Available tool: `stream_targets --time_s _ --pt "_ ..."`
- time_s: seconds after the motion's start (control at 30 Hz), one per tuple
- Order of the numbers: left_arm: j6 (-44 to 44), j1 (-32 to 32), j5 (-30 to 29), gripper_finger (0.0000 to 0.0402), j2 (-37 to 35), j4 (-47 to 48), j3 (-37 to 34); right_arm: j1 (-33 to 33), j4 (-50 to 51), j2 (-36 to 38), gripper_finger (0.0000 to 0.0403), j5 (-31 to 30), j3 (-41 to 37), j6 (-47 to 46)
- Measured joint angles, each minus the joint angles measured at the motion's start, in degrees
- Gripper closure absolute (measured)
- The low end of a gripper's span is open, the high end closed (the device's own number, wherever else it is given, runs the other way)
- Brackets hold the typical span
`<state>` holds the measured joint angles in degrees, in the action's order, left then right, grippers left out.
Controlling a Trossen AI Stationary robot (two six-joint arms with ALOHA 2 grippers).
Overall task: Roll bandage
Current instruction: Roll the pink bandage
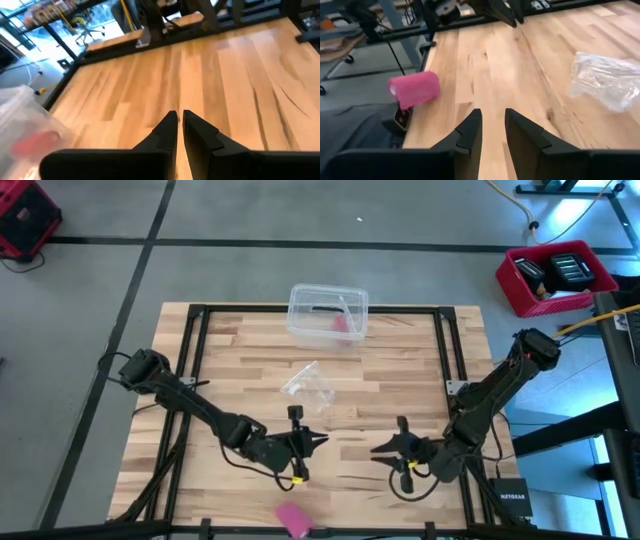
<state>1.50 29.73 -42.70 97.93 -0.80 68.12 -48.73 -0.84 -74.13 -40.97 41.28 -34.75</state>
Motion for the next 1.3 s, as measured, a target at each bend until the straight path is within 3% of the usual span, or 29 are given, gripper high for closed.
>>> stream_targets --time_s 0.3,0.47,0.57,0.8,0.97,1.1,1.3 --pt "8.04 0.29 1.12 0.0380 0.00 3.06 0.00 0.00 0.78 0.00 0.0316 0.39 0.00 -1.52" --pt "11.72 -0.19 5.09 0.0354 -0.02 5.20 0.00 0.00 0.80 0.00 0.0316 4.99 0.00 -4.04" --pt "14.26 -0.90 9.54 0.0312 -0.02 5.67 0.00 0.00 1.06 0.00 0.0316 5.53 0.00 -2.50" --pt "23.73 1.25 27.58 0.0223 -0.04 12.33 0.00 0.48 1.90 0.00 0.0316 4.71 0.00 -0.62" --pt "28.41 6.83 28.09 0.0206 0.23 15.93 0.00 0.40 1.76 -1.26 0.0314 4.57 0.02 -0.78" --pt "28.49 10.71 26.78 0.0210 2.84 12.28 0.00 0.38 0.47 -4.16 0.0304 5.29 0.02 -1.18" --pt "28.91 13.15 26.36 0.0213 7.76 10.06 0.00 0.37 -5.06 -9.14 0.0255 7.23 0.00 -2.31"
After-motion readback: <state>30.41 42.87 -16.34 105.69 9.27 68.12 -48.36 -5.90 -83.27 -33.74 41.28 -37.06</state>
